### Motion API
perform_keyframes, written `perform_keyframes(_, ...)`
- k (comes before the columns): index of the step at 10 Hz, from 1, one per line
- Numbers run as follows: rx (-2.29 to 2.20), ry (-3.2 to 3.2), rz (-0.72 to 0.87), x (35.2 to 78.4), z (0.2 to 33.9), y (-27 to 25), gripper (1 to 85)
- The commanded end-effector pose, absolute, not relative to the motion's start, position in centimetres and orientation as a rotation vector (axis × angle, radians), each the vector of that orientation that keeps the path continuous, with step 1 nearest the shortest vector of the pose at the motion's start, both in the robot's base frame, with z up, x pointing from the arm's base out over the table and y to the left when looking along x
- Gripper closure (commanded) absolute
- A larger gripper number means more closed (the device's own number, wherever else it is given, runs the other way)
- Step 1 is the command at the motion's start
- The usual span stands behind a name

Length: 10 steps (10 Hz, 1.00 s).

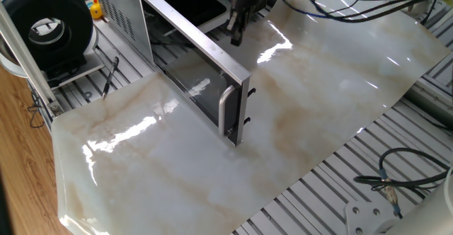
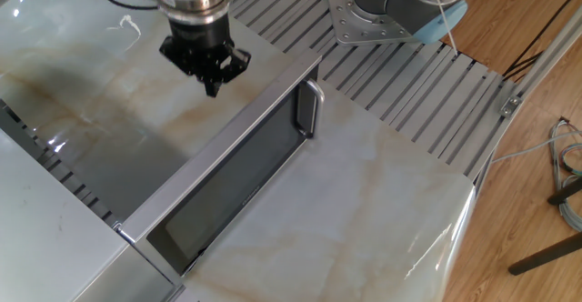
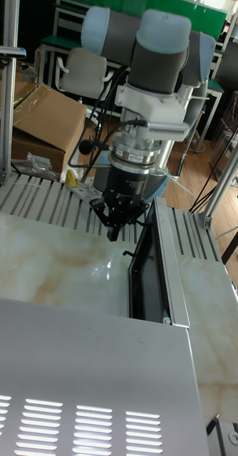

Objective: Close the microwave door

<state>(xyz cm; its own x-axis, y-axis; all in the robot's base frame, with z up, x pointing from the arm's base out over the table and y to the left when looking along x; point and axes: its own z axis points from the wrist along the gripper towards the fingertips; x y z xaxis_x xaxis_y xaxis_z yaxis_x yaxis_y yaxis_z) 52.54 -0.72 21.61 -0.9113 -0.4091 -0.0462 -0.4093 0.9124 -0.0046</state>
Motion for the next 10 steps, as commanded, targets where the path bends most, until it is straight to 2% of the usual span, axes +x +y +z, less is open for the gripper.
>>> perform_keyframes(1, -0.628, 3.039, -0.014, 51.7, 23.4, -0.6, 84.3)
perform_keyframes(5, -0.608, 3.058, -0.019, 50.9, 24.0, -0.7, 80.7)
perform_keyframes(7, -0.585, 3.098, -0.043, 48.8, 26.8, -0.2, 80.3)
perform_keyframes(10, -0.571, 3.102, -0.067, 48.8, 28.9, 1.6, 82.7)
